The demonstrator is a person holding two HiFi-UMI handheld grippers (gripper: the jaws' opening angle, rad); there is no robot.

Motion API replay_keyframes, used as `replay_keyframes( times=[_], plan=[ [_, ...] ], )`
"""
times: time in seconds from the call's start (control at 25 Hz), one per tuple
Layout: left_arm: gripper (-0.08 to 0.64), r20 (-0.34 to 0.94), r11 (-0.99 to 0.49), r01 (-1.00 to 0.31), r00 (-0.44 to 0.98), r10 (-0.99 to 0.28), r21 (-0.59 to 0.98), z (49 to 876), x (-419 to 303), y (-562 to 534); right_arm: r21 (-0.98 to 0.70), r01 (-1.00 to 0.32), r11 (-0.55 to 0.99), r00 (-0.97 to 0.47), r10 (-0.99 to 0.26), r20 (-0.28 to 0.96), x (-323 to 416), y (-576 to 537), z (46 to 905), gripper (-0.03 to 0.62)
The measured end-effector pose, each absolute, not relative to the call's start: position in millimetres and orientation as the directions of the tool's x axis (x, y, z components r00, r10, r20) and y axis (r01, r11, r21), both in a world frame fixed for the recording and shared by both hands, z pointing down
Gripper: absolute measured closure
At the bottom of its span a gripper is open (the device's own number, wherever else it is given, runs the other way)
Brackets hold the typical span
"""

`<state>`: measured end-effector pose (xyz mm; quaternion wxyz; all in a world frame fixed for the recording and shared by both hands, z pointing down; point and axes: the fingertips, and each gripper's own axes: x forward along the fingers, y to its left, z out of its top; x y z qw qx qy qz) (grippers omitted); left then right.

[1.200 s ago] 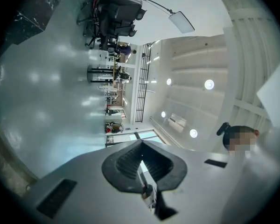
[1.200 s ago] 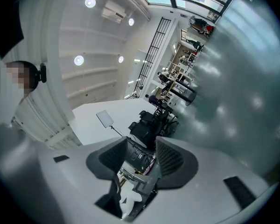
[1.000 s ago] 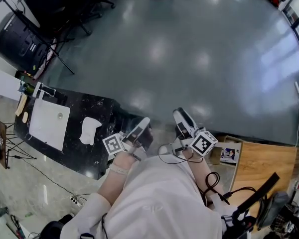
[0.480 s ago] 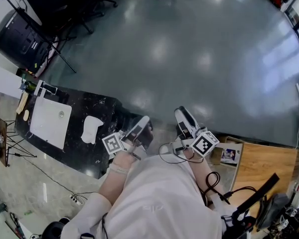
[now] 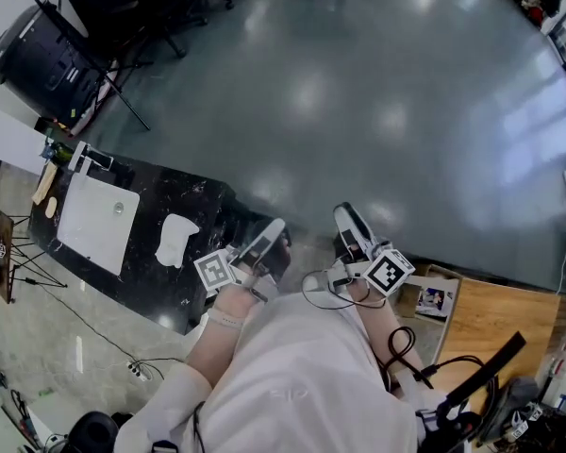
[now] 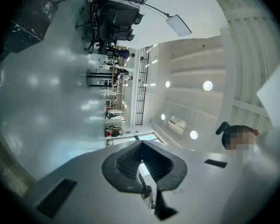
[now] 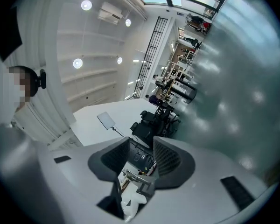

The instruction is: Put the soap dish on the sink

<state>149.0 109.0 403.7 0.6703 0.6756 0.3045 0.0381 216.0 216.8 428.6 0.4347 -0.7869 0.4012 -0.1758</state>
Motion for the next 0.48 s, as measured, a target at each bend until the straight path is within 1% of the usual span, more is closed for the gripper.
replay_keyframes(
  times=[0.28,0.48],
  plan=[
    [0.554,-0.352,0.061,0.368,0.809,0.470,0.928,401.4,148.3,109.6,-0.845,-0.455,-0.282,0.611,-0.789,-0.066,218.6,215.7,434.0,0.420],
    [0.554,-0.365,0.077,0.373,0.808,0.462,0.924,400.8,151.6,106.9,-0.873,-0.424,-0.240,0.611,-0.788,-0.080,225.2,211.3,437.0,0.420]
  ],
)
